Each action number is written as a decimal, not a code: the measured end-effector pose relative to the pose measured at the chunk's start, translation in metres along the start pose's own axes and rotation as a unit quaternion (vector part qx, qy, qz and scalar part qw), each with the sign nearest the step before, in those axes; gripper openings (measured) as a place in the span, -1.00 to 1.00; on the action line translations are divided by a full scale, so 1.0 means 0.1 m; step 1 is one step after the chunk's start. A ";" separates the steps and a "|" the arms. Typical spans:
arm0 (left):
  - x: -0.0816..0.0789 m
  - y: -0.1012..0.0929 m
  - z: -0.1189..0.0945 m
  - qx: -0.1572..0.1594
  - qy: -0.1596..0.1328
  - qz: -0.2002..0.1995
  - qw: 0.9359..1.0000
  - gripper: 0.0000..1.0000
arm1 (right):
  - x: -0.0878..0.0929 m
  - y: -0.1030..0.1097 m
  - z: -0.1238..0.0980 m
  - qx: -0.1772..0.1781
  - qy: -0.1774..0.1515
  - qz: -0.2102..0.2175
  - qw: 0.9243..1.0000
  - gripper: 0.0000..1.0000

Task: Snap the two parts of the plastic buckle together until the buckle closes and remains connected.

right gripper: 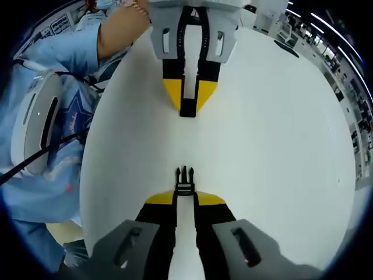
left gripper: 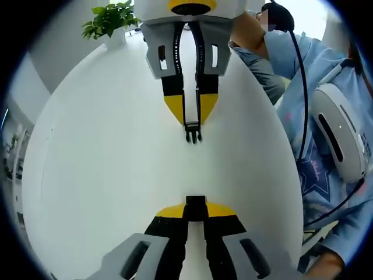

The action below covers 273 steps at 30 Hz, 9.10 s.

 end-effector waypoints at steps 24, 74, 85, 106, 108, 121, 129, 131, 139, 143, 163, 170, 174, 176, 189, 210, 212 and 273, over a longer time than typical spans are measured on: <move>-0.04 0.02 -0.09 -0.026 -0.058 0.056 0.996 -0.72 | -0.08 0.00 0.04 0.001 0.010 -0.001 1.000 -0.78; 0.11 0.00 0.01 -0.007 -0.114 0.013 0.993 -0.77 | -0.37 0.02 0.14 0.008 0.001 -0.017 1.000 -0.79; 0.10 0.02 0.01 -0.007 -0.114 0.012 0.993 -0.77 | -0.41 0.00 0.15 0.002 0.007 -0.007 1.000 -0.79; 0.01 0.07 0.08 -0.004 -0.134 0.015 0.991 -0.75 | -0.42 -0.06 0.17 0.000 0.001 -0.009 1.000 -0.79; 0.00 0.08 0.09 -0.003 -0.140 0.009 0.990 -0.76 | -0.42 -0.07 0.17 0.001 -0.001 -0.008 1.000 -0.79; -0.01 0.11 0.08 0.001 -0.152 -0.003 0.988 -0.78 | -0.47 -0.08 0.16 0.007 -0.001 -0.009 1.000 -0.80; -0.03 0.09 0.08 0.002 -0.149 -0.009 0.989 -0.80 | -0.49 -0.04 0.15 0.015 -0.003 -0.008 1.000 -0.81; -0.03 0.09 0.08 0.002 -0.150 -0.011 0.989 -0.80 | -0.48 -0.03 0.15 0.015 -0.007 -0.008 1.000 -0.82; -0.03 0.08 0.07 -0.001 -0.145 -0.018 0.989 -0.82 | -0.50 -0.06 0.15 0.020 -0.006 -0.005 1.000 -0.84; -0.04 0.07 0.08 -0.003 -0.138 -0.020 0.990 -0.82 | -0.52 -0.07 0.16 0.020 -0.007 -0.007 1.000 -0.85; -0.06 0.05 0.14 -0.013 -0.134 -0.030 0.990 -0.84 | -0.49 -0.13 0.19 0.025 -0.020 0.019 0.999 -0.87; -0.07 0.05 0.15 -0.017 -0.137 -0.034 0.990 -0.84 | -0.47 -0.11 0.19 0.033 -0.016 0.034 0.999 -0.87; -0.07 0.05 0.15 -0.019 -0.140 -0.036 0.989 -0.84 | -0.42 -0.08 0.19 0.036 -0.016 0.042 0.998 -0.87; -0.07 0.05 0.15 -0.018 -0.140 -0.033 0.989 -0.84 | -0.41 -0.07 0.19 0.036 -0.019 0.016 0.999 -0.86; -0.06 0.06 0.10 -0.001 -0.131 0.016 0.991 -0.78 | -0.45 0.01 0.22 0.024 -0.033 -0.013 0.999 -0.83; 0.20 0.03 -0.06 -0.012 -0.154 0.021 0.988 -0.63 | -0.51 0.04 0.20 0.035 -0.035 -0.024 0.998 -0.82; 0.20 0.05 -0.02 -0.009 -0.151 0.022 0.988 -0.65 | -0.52 0.04 0.20 0.034 -0.034 -0.027 0.999 -0.82; 0.11 0.00 0.05 0.028 -0.140 0.007 0.990 -0.86 | -0.67 0.00 0.27 -0.003 -0.021 -0.139 0.990 -0.88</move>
Point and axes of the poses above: the point that each gripper's makers call its tool centre point, and the gripper's own axes: z roughly forward along the fingers, y roughly to its left, x roughly out of its underside, the point moved 7 cm from there along -z, roughly backward along the fingers, and after that the axes turned 11 degrees about x, right-handed, at the moved point
